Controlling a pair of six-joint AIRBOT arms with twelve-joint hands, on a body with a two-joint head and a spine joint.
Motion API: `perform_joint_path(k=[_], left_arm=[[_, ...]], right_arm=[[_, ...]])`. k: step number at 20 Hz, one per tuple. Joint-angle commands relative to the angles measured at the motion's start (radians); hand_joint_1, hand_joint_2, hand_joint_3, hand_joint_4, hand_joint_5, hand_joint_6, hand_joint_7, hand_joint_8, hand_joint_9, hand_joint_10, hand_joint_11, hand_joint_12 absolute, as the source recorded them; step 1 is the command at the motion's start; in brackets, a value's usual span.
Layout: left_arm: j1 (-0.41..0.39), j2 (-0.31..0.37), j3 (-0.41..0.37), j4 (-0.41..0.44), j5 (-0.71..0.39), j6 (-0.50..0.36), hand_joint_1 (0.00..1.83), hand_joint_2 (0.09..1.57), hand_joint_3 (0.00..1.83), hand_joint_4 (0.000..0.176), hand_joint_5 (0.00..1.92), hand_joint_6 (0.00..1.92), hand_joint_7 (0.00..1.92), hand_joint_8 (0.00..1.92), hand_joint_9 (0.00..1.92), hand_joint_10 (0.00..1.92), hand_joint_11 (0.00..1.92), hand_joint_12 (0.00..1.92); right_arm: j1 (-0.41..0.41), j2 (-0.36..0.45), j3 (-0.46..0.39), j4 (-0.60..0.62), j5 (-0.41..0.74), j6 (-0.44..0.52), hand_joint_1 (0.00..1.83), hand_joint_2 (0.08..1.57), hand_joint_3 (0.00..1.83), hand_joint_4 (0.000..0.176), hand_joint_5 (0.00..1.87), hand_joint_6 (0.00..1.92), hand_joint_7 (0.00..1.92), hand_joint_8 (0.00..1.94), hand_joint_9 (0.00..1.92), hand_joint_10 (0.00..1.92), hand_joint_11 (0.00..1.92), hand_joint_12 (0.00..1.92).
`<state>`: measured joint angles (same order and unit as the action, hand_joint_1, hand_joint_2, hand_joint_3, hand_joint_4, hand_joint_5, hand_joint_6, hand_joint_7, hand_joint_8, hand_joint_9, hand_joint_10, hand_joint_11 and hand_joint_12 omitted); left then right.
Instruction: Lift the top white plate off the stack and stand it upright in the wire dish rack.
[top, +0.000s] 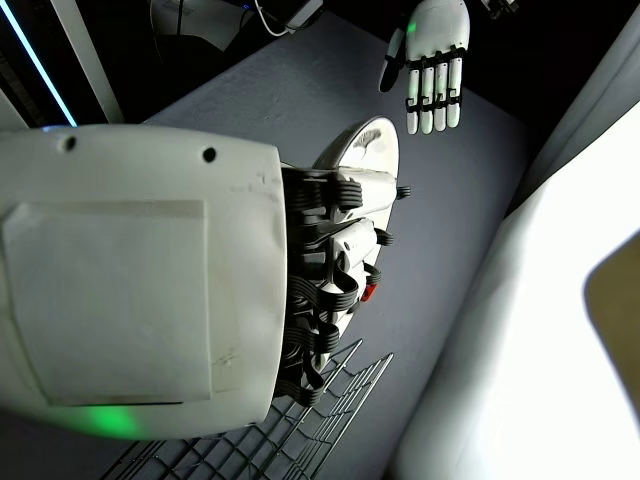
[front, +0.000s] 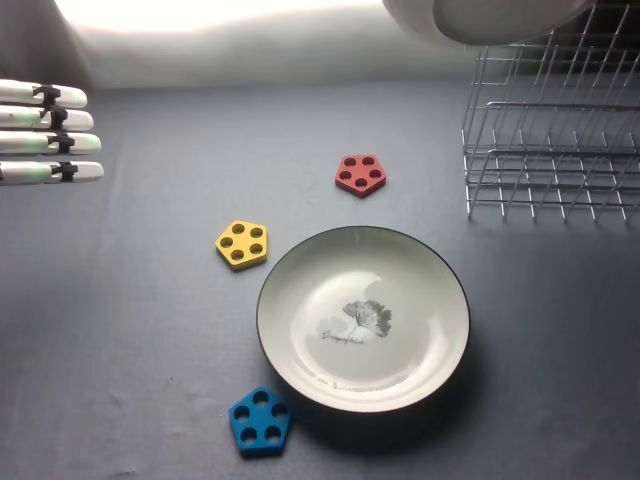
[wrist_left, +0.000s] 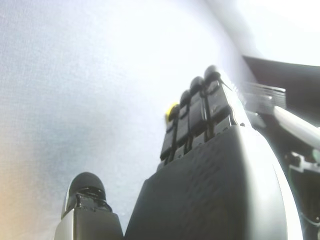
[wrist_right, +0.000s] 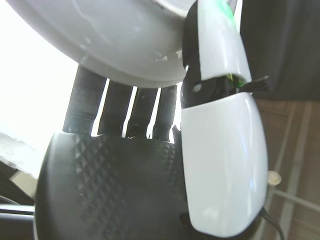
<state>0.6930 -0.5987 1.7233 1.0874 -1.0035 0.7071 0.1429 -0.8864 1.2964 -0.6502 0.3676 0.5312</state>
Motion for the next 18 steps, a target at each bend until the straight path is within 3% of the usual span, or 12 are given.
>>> perform_joint_path(k=[1, 2, 3, 4, 5, 6, 8, 11, 12, 14, 16, 18], left_arm=[[-0.013, 0.006, 0.000, -0.075, -0.047, 0.012, 0.07, 1.00, 0.00, 0.000, 0.04, 0.01, 0.04, 0.01, 0.04, 0.01, 0.05, 0.00], [-0.013, 0.006, -0.001, -0.075, -0.051, 0.012, 0.07, 1.00, 0.00, 0.000, 0.04, 0.01, 0.04, 0.01, 0.04, 0.01, 0.05, 0.00], [-0.013, 0.006, -0.001, -0.075, -0.053, 0.011, 0.07, 1.00, 0.00, 0.000, 0.04, 0.01, 0.04, 0.00, 0.04, 0.00, 0.05, 0.00], [-0.012, 0.006, -0.001, -0.075, -0.053, 0.011, 0.07, 1.00, 0.00, 0.000, 0.04, 0.01, 0.04, 0.00, 0.04, 0.00, 0.05, 0.00], [-0.012, 0.006, -0.001, -0.075, -0.053, 0.011, 0.09, 1.00, 0.00, 0.000, 0.04, 0.00, 0.06, 0.01, 0.06, 0.01, 0.05, 0.01], [-0.012, 0.006, 0.000, -0.076, -0.053, 0.011, 0.12, 1.00, 0.00, 0.000, 0.05, 0.01, 0.06, 0.01, 0.07, 0.01, 0.07, 0.01], [-0.012, 0.006, 0.001, -0.077, -0.053, 0.011, 0.13, 1.01, 0.00, 0.000, 0.05, 0.00, 0.08, 0.01, 0.09, 0.02, 0.08, 0.02], [-0.012, 0.007, 0.001, -0.074, -0.074, 0.012, 0.08, 1.01, 0.00, 0.000, 0.03, 0.00, 0.05, 0.00, 0.05, 0.00, 0.05, 0.01], [-0.012, 0.007, 0.002, -0.074, -0.076, 0.013, 0.08, 1.01, 0.00, 0.000, 0.03, 0.00, 0.05, 0.00, 0.05, 0.00, 0.05, 0.01], [-0.011, 0.006, 0.003, -0.074, -0.072, 0.013, 0.06, 1.01, 0.00, 0.000, 0.03, 0.00, 0.06, 0.00, 0.06, 0.00, 0.06, 0.01], [-0.010, 0.007, 0.003, -0.075, -0.074, 0.013, 0.08, 1.01, 0.00, 0.000, 0.05, 0.01, 0.06, 0.01, 0.06, 0.00, 0.07, 0.01], [-0.010, 0.006, 0.003, -0.083, -0.078, 0.012, 0.09, 1.01, 0.00, 0.000, 0.04, 0.00, 0.06, 0.00, 0.07, 0.00, 0.07, 0.01]], right_arm=[[0.021, 0.018, 0.008, 0.038, 0.098, 0.043, 1.40, 1.07, 0.00, 0.000, 0.92, 1.08, 1.09, 0.63, 1.09, 0.88, 1.05, 0.78], [0.021, 0.018, 0.013, 0.022, 0.096, 0.072, 1.40, 1.07, 0.00, 0.000, 0.92, 1.08, 1.09, 0.63, 1.09, 0.88, 1.05, 0.78], [0.021, 0.018, 0.015, 0.017, 0.096, 0.079, 1.39, 1.08, 0.00, 0.000, 0.91, 1.11, 1.07, 0.67, 1.07, 0.92, 1.13, 0.54], [0.019, 0.018, 0.018, 0.016, 0.096, 0.080, 1.39, 1.08, 0.00, 0.000, 0.91, 1.11, 1.07, 0.67, 1.07, 0.92, 1.13, 0.54], [0.016, 0.018, 0.022, 0.016, 0.096, 0.080, 1.47, 1.06, 0.00, 0.000, 0.93, 1.01, 1.13, 0.52, 1.11, 0.76, 1.00, 1.20], [0.014, 0.018, 0.026, 0.016, 0.098, 0.080, 1.49, 1.07, 0.00, 0.000, 0.92, 1.04, 1.09, 0.57, 1.09, 0.77, 0.97, 1.34], [0.009, 0.018, 0.037, 0.016, 0.106, 0.080, 1.38, 1.09, 0.00, 0.000, 0.92, 1.13, 1.04, 0.69, 1.06, 0.96, 1.16, 0.38], [0.003, 0.018, 0.046, 0.011, 0.110, 0.080, 1.38, 1.08, 0.00, 0.000, 0.92, 1.11, 1.05, 0.69, 1.07, 0.93, 1.24, 0.23], [-0.004, 0.018, 0.050, 0.011, 0.110, 0.080, 1.47, 1.07, 0.00, 0.000, 0.90, 1.07, 1.05, 0.65, 1.09, 0.79, 1.03, 1.12], [-0.007, 0.018, 0.055, 0.011, 0.108, 0.080, 1.38, 1.09, 0.00, 0.000, 0.87, 1.15, 1.03, 0.73, 1.08, 0.94, 1.12, 0.55], [-0.008, 0.018, 0.059, 0.007, 0.101, 0.080, 1.38, 1.09, 0.00, 0.000, 0.89, 1.14, 1.04, 0.71, 1.07, 0.97, 1.19, 0.30], [-0.011, 0.018, 0.061, 0.007, 0.098, 0.080, 1.38, 1.09, 0.00, 0.000, 0.88, 1.15, 1.05, 0.69, 1.07, 0.95, 1.24, 0.19]])
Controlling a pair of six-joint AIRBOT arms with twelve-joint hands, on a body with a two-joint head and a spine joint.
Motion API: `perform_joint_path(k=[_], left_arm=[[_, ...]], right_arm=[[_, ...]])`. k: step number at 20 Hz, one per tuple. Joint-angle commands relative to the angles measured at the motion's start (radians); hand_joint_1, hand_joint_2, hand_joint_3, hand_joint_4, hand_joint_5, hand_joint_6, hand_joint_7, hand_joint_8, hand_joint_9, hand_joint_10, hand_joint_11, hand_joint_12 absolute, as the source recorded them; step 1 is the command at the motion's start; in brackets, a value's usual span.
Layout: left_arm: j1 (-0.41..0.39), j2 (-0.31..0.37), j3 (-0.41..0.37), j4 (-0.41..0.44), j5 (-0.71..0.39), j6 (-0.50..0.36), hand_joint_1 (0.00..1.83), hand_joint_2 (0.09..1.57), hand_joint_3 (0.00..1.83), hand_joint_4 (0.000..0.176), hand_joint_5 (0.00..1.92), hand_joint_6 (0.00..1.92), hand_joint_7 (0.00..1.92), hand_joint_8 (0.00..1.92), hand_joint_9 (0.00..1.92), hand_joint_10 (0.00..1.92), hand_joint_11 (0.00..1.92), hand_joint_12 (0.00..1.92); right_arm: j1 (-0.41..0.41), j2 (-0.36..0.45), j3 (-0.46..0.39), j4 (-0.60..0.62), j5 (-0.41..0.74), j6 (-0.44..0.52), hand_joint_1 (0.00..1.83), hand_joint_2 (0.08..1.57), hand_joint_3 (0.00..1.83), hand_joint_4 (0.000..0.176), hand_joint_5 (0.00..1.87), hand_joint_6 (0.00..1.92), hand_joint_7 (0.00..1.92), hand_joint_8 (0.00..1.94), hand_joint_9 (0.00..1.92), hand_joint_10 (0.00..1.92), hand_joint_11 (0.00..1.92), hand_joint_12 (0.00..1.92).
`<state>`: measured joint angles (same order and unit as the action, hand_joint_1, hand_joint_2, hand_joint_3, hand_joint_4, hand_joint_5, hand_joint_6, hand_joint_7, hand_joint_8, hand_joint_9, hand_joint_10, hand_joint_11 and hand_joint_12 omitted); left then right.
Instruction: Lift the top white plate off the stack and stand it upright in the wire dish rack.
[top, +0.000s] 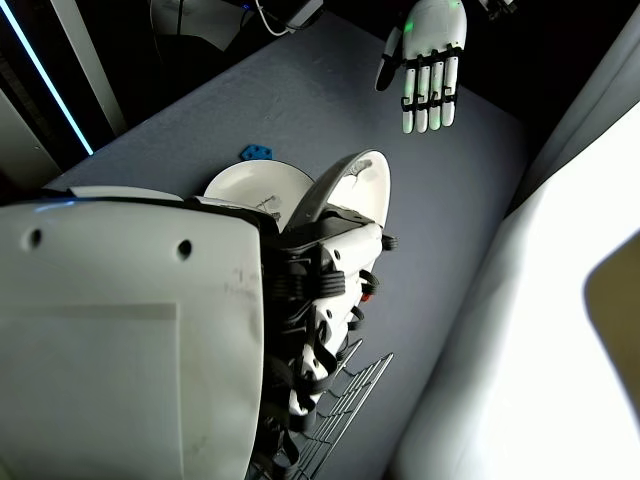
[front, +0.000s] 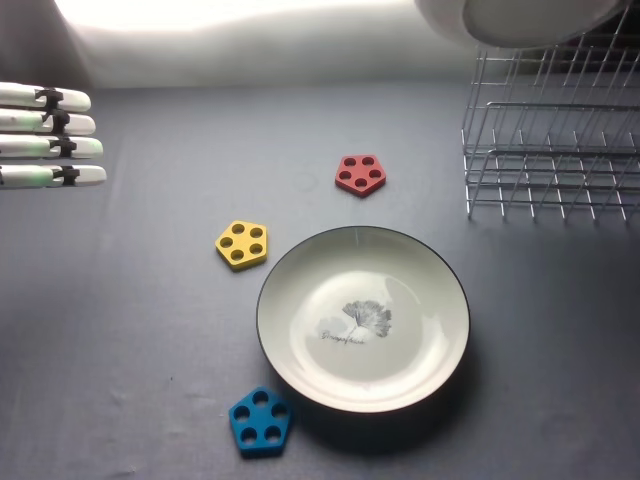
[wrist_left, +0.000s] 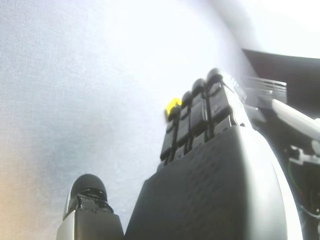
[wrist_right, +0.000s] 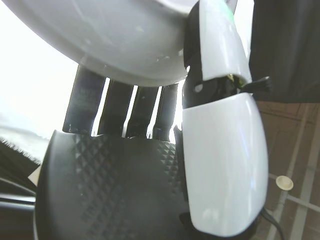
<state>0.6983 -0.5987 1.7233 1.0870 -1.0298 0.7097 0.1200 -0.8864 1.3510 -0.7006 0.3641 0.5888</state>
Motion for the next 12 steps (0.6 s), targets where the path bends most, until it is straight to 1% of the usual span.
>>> perform_joint_path(k=[1, 2, 3, 5, 6, 7, 8, 9, 10, 11, 12], left_arm=[[-0.015, 0.004, 0.003, -0.082, -0.047, 0.009, 0.09, 1.01, 0.00, 0.000, 0.04, 0.00, 0.06, 0.00, 0.06, 0.00, 0.06, 0.01], [-0.015, 0.004, 0.003, -0.082, -0.047, 0.009, 0.08, 1.01, 0.00, 0.000, 0.04, 0.00, 0.06, 0.00, 0.06, 0.00, 0.05, 0.01], [-0.015, 0.003, 0.003, -0.082, -0.048, 0.009, 0.09, 1.00, 0.00, 0.000, 0.05, 0.00, 0.07, 0.00, 0.07, 0.00, 0.06, 0.01], [-0.015, 0.000, 0.003, -0.085, -0.059, 0.007, 0.07, 1.01, 0.00, 0.000, 0.03, 0.00, 0.06, 0.00, 0.06, 0.00, 0.04, 0.00], [-0.015, -0.002, 0.002, -0.085, -0.063, 0.003, 0.08, 1.01, 0.00, 0.000, 0.04, 0.00, 0.06, 0.00, 0.06, 0.00, 0.05, 0.01], [-0.014, -0.004, 0.001, -0.086, -0.064, 0.001, 0.08, 1.01, 0.00, 0.000, 0.02, 0.00, 0.04, 0.00, 0.05, 0.00, 0.05, 0.01], [-0.011, -0.005, -0.002, -0.086, -0.062, -0.001, 0.10, 1.01, 0.00, 0.000, 0.03, 0.00, 0.04, 0.00, 0.05, 0.00, 0.05, 0.01], [-0.009, -0.005, -0.006, -0.085, -0.060, -0.001, 0.08, 1.01, 0.00, 0.000, 0.03, 0.00, 0.05, 0.00, 0.05, 0.00, 0.05, 0.01], [-0.008, -0.005, -0.011, -0.084, -0.060, -0.001, 0.09, 1.01, 0.00, 0.000, 0.03, 0.00, 0.05, 0.00, 0.05, 0.00, 0.05, 0.00], [-0.008, -0.005, -0.012, -0.083, -0.060, -0.001, 0.07, 1.01, 0.00, 0.000, 0.02, 0.00, 0.03, 0.00, 0.04, 0.00, 0.04, 0.00], [-0.008, -0.004, -0.014, -0.080, -0.065, -0.001, 0.07, 1.01, 0.00, 0.000, 0.01, 0.00, 0.03, 0.00, 0.03, 0.00, 0.03, 0.00]], right_arm=[[0.010, 0.018, 0.007, 0.058, 0.102, 0.023, 1.47, 1.07, 0.00, 0.000, 0.91, 1.07, 1.10, 0.54, 1.10, 0.79, 1.03, 1.12], [0.008, 0.018, 0.007, 0.058, 0.102, 0.024, 1.49, 1.06, 0.00, 0.000, 0.91, 1.05, 1.11, 0.52, 1.10, 0.75, 0.97, 1.32], [0.005, 0.018, 0.008, 0.058, 0.102, 0.028, 1.49, 1.06, 0.00, 0.000, 0.91, 1.05, 1.11, 0.52, 1.11, 0.74, 0.97, 1.36], [-0.002, 0.018, 0.007, 0.058, 0.101, 0.033, 1.49, 1.08, 0.00, 0.000, 0.85, 1.12, 1.05, 0.64, 1.06, 0.83, 0.95, 1.40], [-0.005, 0.018, 0.006, 0.057, 0.101, 0.033, 1.49, 1.08, 0.00, 0.000, 0.84, 1.12, 1.05, 0.65, 1.05, 0.84, 0.94, 1.42], [-0.007, 0.018, 0.005, 0.056, 0.100, 0.033, 1.49, 1.08, 0.00, 0.000, 0.86, 1.09, 1.07, 0.60, 1.07, 0.81, 0.95, 1.41], [-0.010, 0.020, 0.005, 0.056, 0.100, 0.033, 1.49, 1.08, 0.00, 0.000, 0.86, 1.09, 1.06, 0.61, 1.07, 0.81, 0.95, 1.41], [-0.013, 0.022, 0.005, 0.056, 0.100, 0.033, 1.49, 1.07, 0.00, 0.000, 0.90, 1.04, 1.09, 0.57, 1.09, 0.77, 0.96, 1.38], [-0.015, 0.025, 0.005, 0.056, 0.099, 0.033, 1.49, 1.06, 0.00, 0.000, 0.91, 1.04, 1.09, 0.57, 1.09, 0.76, 0.97, 1.37], [-0.017, 0.026, 0.005, 0.056, 0.099, 0.034, 1.41, 1.08, 0.00, 0.000, 0.91, 1.10, 1.07, 0.65, 1.09, 0.87, 1.03, 0.84], [-0.017, 0.028, 0.007, 0.052, 0.100, 0.038, 1.47, 1.08, 0.00, 0.000, 0.88, 1.09, 1.05, 0.64, 1.09, 0.80, 0.96, 1.28]])
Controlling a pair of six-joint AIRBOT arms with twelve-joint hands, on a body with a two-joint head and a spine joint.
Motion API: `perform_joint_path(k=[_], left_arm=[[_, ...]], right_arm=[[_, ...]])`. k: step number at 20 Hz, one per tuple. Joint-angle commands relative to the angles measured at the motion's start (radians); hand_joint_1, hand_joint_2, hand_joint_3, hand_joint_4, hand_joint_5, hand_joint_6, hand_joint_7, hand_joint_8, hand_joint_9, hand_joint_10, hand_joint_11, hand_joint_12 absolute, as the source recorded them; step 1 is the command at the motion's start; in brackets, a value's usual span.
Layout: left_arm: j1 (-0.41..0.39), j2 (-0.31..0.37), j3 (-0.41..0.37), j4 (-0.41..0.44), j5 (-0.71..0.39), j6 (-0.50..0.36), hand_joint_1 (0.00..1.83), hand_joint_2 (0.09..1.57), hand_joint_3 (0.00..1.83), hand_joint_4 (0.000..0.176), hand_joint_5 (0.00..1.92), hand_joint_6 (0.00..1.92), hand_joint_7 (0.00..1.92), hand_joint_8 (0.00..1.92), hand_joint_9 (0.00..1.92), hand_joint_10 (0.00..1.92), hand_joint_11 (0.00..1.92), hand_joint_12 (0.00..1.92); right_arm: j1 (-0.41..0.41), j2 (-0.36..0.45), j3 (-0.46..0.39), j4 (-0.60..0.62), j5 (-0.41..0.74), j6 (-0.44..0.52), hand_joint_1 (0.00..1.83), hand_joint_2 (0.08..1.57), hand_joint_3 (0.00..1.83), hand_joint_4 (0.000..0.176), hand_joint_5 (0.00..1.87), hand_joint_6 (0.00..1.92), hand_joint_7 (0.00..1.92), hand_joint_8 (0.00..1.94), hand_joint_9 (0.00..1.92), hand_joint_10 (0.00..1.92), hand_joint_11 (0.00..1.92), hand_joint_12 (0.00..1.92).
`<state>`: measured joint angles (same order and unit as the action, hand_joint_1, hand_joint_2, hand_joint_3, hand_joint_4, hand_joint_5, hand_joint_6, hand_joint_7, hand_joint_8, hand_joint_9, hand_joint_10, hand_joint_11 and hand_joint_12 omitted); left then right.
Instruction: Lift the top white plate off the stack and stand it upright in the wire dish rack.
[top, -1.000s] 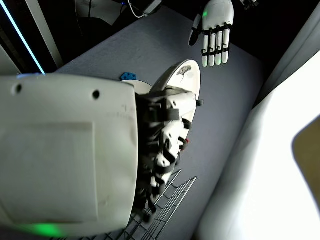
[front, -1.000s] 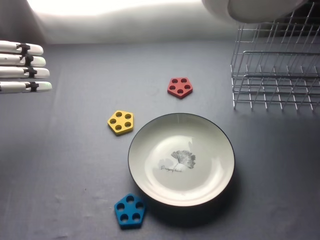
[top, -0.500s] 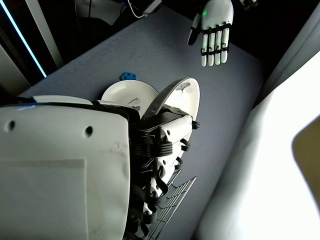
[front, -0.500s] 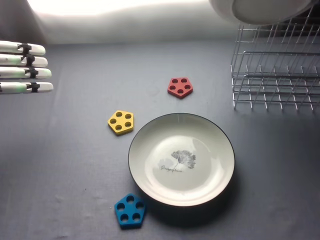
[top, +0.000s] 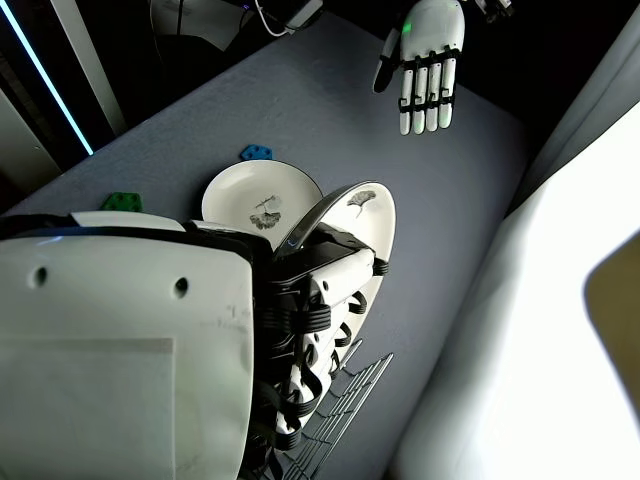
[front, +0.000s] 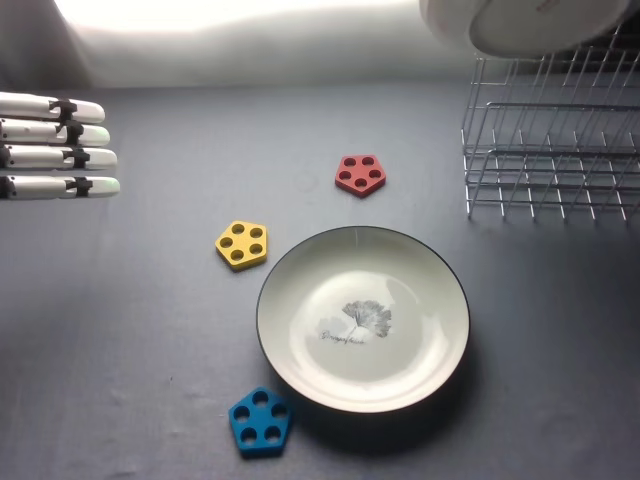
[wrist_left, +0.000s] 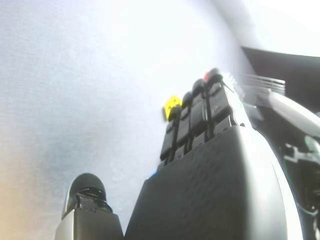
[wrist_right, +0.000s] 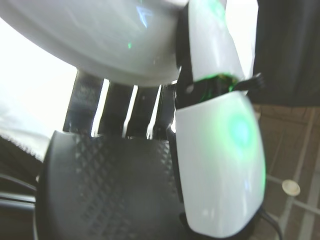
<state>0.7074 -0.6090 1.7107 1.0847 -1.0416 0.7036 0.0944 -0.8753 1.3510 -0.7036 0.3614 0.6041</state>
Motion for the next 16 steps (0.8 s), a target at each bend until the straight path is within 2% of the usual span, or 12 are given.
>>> perform_joint_path(k=[1, 2, 3, 4, 5, 6, 7, 8, 9, 10, 15, 16], left_arm=[[-0.017, 0.007, -0.002, -0.074, -0.054, 0.005, 0.07, 1.01, 0.00, 0.000, 0.02, 0.00, 0.05, 0.01, 0.05, 0.01, 0.05, 0.01], [-0.017, 0.010, -0.004, -0.071, -0.053, 0.006, 0.12, 1.01, 0.00, 0.000, 0.04, 0.01, 0.05, 0.01, 0.06, 0.01, 0.06, 0.01], [-0.017, 0.011, -0.004, -0.071, -0.051, 0.009, 0.11, 1.01, 0.00, 0.000, 0.03, 0.00, 0.04, 0.00, 0.05, 0.01, 0.06, 0.01], [-0.017, 0.012, -0.003, -0.071, -0.051, 0.019, 0.13, 1.01, 0.00, 0.000, 0.04, 0.01, 0.05, 0.01, 0.07, 0.01, 0.08, 0.02], [-0.017, 0.015, -0.003, -0.068, -0.051, 0.023, 0.09, 1.01, 0.00, 0.000, 0.03, 0.00, 0.05, 0.00, 0.06, 0.00, 0.06, 0.01], [-0.017, 0.018, -0.003, -0.066, -0.049, 0.027, 0.07, 1.01, 0.00, 0.000, 0.01, 0.00, 0.03, 0.00, 0.04, 0.00, 0.05, 0.01], [-0.017, 0.020, -0.004, -0.066, -0.048, 0.039, 0.07, 1.01, 0.00, 0.000, 0.01, 0.00, 0.04, 0.00, 0.05, 0.00, 0.06, 0.01], [-0.017, 0.021, -0.004, -0.069, -0.050, 0.044, 0.05, 1.02, 0.00, 0.000, 0.01, 0.00, 0.03, 0.00, 0.04, 0.00, 0.05, 0.01], [-0.017, 0.023, -0.004, -0.076, -0.047, 0.043, 0.08, 1.01, 0.00, 0.000, 0.02, 0.01, 0.05, 0.01, 0.06, 0.01, 0.07, 0.01], [-0.017, 0.024, -0.004, -0.080, -0.051, 0.043, 0.11, 1.01, 0.00, 0.000, 0.03, 0.01, 0.05, 0.01, 0.07, 0.01, 0.08, 0.02], [-0.017, 0.023, -0.019, -0.113, -0.050, 0.032, 0.11, 1.01, 0.00, 0.000, 0.03, 0.00, 0.05, 0.00, 0.06, 0.00, 0.07, 0.01], [-0.017, 0.024, -0.019, -0.115, -0.058, 0.032, 0.11, 1.01, 0.00, 0.000, 0.05, 0.01, 0.06, 0.00, 0.07, 0.00, 0.09, 0.02]], right_arm=[[0.007, 0.019, 0.008, 0.049, 0.102, 0.028, 1.49, 1.07, 0.00, 0.000, 0.87, 1.08, 1.05, 0.63, 1.10, 0.76, 0.95, 1.37], [0.005, 0.021, 0.008, 0.048, 0.102, 0.029, 1.49, 1.07, 0.00, 0.000, 0.86, 1.09, 1.09, 0.58, 1.08, 0.78, 0.94, 1.40], [0.001, 0.024, 0.008, 0.047, 0.102, 0.034, 1.41, 1.07, 0.00, 0.000, 0.93, 1.09, 1.12, 0.58, 1.07, 0.90, 1.00, 0.87], [-0.002, 0.024, 0.011, 0.036, 0.102, 0.050, 1.39, 1.07, 0.00, 0.000, 0.95, 1.07, 1.09, 0.63, 1.08, 0.92, 1.08, 0.59], [-0.004, 0.024, 0.015, 0.016, 0.102, 0.078, 1.47, 1.07, 0.00, 0.000, 0.93, 1.05, 1.06, 0.60, 1.10, 0.77, 0.99, 1.20], [-0.006, 0.024, 0.017, 0.007, 0.102, 0.090, 1.49, 1.07, 0.00, 0.000, 0.92, 1.06, 1.02, 0.66, 1.07, 0.80, 0.96, 1.34], [-0.008, 0.026, 0.018, 0.006, 0.103, 0.090, 1.49, 1.07, 0.00, 0.000, 0.94, 1.04, 1.02, 0.63, 1.06, 0.80, 0.98, 1.35], [-0.009, 0.028, 0.020, 0.006, 0.103, 0.090, 1.41, 1.06, 0.00, 0.000, 0.96, 1.04, 1.08, 0.62, 1.11, 0.84, 1.08, 0.84], [-0.009, 0.029, 0.021, 0.006, 0.103, 0.090, 1.39, 1.07, 0.00, 0.000, 0.98, 1.04, 1.07, 0.63, 1.10, 0.88, 1.17, 0.58], [-0.009, 0.029, 0.021, 0.006, 0.103, 0.090, 1.39, 1.07, 0.00, 0.000, 0.98, 1.05, 1.05, 0.68, 1.09, 0.91, 1.22, 0.46], [-0.015, 0.029, 0.022, 0.006, 0.109, 0.126, 1.39, 1.07, 0.00, 0.000, 0.98, 1.05, 1.10, 0.61, 1.07, 0.90, 1.29, 0.30], [-0.016, 0.029, 0.022, 0.006, 0.109, 0.128, 1.38, 1.08, 0.00, 0.000, 0.96, 1.09, 1.07, 0.66, 1.06, 0.94, 1.29, 0.28]])
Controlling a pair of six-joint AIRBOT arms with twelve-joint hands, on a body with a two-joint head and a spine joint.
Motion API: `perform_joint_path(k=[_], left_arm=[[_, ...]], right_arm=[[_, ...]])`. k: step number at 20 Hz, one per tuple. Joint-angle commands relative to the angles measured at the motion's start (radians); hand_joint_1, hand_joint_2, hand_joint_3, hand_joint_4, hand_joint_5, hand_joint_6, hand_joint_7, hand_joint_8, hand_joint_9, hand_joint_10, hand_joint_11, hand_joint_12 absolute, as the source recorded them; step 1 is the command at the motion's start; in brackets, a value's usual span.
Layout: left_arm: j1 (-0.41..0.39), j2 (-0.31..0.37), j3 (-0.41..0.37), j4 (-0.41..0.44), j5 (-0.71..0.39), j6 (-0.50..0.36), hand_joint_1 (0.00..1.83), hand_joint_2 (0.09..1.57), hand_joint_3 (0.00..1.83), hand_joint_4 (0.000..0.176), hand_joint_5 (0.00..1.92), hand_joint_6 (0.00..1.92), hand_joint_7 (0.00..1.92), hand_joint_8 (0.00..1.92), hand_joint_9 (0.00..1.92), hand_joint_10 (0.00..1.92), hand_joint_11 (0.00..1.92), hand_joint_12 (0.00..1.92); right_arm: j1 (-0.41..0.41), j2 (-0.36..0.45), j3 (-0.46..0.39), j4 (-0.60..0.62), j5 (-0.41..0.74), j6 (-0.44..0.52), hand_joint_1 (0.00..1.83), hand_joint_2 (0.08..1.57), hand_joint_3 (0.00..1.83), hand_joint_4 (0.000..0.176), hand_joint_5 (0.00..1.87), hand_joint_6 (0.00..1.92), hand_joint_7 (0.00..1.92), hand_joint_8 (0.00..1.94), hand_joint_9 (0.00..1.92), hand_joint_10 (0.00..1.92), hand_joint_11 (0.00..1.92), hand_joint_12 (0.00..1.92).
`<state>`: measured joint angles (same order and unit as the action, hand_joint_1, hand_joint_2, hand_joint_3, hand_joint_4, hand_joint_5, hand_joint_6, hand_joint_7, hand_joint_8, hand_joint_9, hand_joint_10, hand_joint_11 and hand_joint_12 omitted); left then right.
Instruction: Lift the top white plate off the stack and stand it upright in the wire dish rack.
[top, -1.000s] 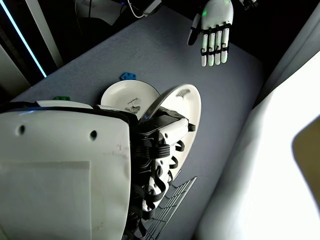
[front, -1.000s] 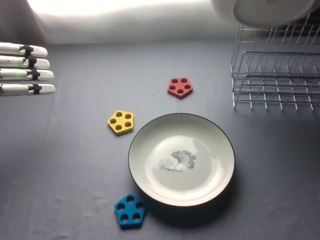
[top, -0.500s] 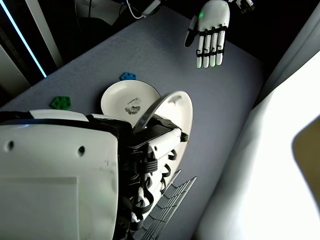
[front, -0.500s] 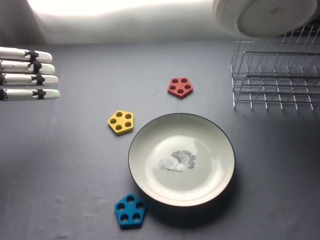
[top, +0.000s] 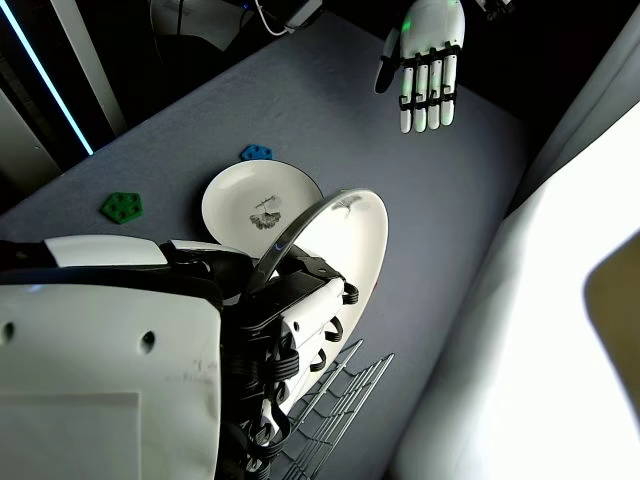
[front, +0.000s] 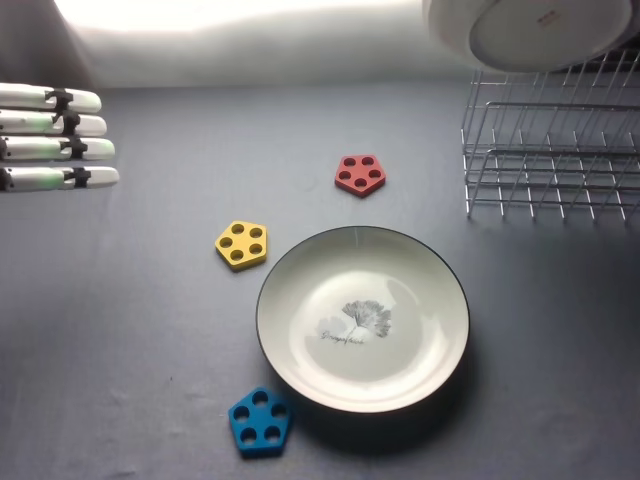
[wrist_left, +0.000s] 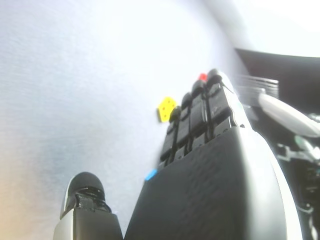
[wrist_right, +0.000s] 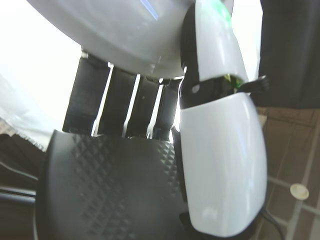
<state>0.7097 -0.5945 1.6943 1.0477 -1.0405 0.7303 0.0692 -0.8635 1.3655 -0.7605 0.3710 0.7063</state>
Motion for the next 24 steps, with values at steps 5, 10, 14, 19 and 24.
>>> perform_joint_path(k=[5, 10, 14, 19, 24], left_arm=[[-0.019, 0.010, -0.035, -0.098, -0.061, 0.005, 0.09, 1.01, 0.00, 0.000, 0.05, 0.00, 0.08, 0.01, 0.09, 0.01, 0.09, 0.02], [-0.019, 0.012, -0.064, -0.128, -0.053, 0.005, 0.11, 1.01, 0.00, 0.000, 0.04, 0.00, 0.06, 0.00, 0.07, 0.00, 0.07, 0.01], [-0.020, 0.014, -0.065, -0.135, -0.053, 0.006, 0.11, 1.01, 0.00, 0.000, 0.04, 0.00, 0.06, 0.00, 0.07, 0.00, 0.08, 0.02], [-0.020, 0.016, -0.065, -0.135, -0.053, 0.006, 0.12, 1.00, 0.00, 0.000, 0.04, 0.01, 0.07, 0.01, 0.09, 0.01, 0.09, 0.02], [-0.020, 0.020, -0.065, -0.135, -0.058, 0.008, 0.12, 1.00, 0.00, 0.000, 0.06, 0.01, 0.08, 0.01, 0.10, 0.01, 0.11, 0.03]], right_arm=[[0.005, 0.021, 0.016, 0.039, 0.101, 0.078, 1.39, 1.07, 0.00, 0.000, 0.95, 1.08, 1.08, 0.64, 1.10, 0.87, 1.31, 0.22], [-0.015, 0.029, 0.018, 0.044, 0.107, 0.102, 1.39, 1.08, 0.00, 0.000, 0.92, 1.10, 1.07, 0.66, 1.11, 0.89, 1.32, 0.18], [-0.019, 0.030, 0.026, 0.046, 0.126, 0.123, 1.39, 1.07, 0.00, 0.000, 0.96, 1.08, 1.07, 0.64, 1.12, 0.85, 1.33, 0.15], [-0.028, 0.030, 0.037, 0.046, 0.134, 0.136, 1.38, 1.08, 0.00, 0.000, 0.93, 1.11, 1.04, 0.70, 1.09, 0.91, 1.34, 0.10], [-0.052, 0.030, 0.051, 0.046, 0.142, 0.157, 1.39, 1.06, 0.00, 0.000, 0.96, 1.04, 1.09, 0.63, 1.16, 0.81, 1.38, 0.08]])
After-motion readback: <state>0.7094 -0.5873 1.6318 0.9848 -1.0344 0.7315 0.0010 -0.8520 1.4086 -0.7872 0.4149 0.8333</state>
